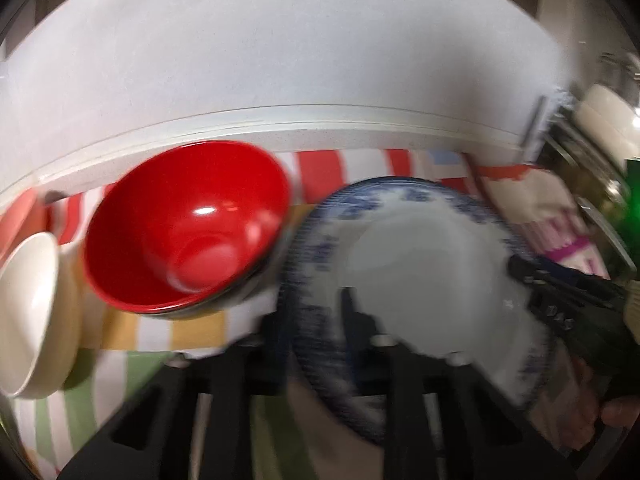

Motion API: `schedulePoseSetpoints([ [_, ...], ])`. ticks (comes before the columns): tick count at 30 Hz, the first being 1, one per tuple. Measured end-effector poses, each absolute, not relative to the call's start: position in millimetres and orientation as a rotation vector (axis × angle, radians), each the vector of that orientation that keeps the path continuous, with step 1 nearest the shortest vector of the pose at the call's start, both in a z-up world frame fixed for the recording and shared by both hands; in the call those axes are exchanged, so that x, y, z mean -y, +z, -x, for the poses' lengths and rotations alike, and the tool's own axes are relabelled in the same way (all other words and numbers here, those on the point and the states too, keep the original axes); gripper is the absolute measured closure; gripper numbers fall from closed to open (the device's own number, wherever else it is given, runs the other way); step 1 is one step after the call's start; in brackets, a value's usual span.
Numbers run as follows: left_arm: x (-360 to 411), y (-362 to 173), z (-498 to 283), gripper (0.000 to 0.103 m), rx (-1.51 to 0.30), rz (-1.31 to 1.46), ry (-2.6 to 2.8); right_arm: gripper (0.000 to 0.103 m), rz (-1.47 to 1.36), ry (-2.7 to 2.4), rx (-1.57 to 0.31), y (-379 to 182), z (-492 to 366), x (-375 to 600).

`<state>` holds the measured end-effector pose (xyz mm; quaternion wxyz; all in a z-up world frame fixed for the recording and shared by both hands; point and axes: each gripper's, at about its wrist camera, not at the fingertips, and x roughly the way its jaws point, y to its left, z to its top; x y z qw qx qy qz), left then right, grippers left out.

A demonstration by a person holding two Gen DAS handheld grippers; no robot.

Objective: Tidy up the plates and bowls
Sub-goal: 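Close both grippers on the blue-and-white plate's rim, then lift the blue-and-white plate with both grippers and carry it toward the sink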

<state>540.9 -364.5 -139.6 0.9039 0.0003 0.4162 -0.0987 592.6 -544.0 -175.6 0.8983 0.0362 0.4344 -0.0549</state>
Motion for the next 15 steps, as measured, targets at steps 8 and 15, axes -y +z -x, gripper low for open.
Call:
schedulePoseSetpoints([
  [8, 359, -140, -533, 0.082, -0.874, -0.018, -0.174, 0.071, -0.113, -0.070, -0.917, -172, -582, 537],
  [15, 349, -145, -542, 0.065, -0.872, -0.018, -0.119, 0.071, -0.066, -0.083, -0.906, -171, -582, 530],
])
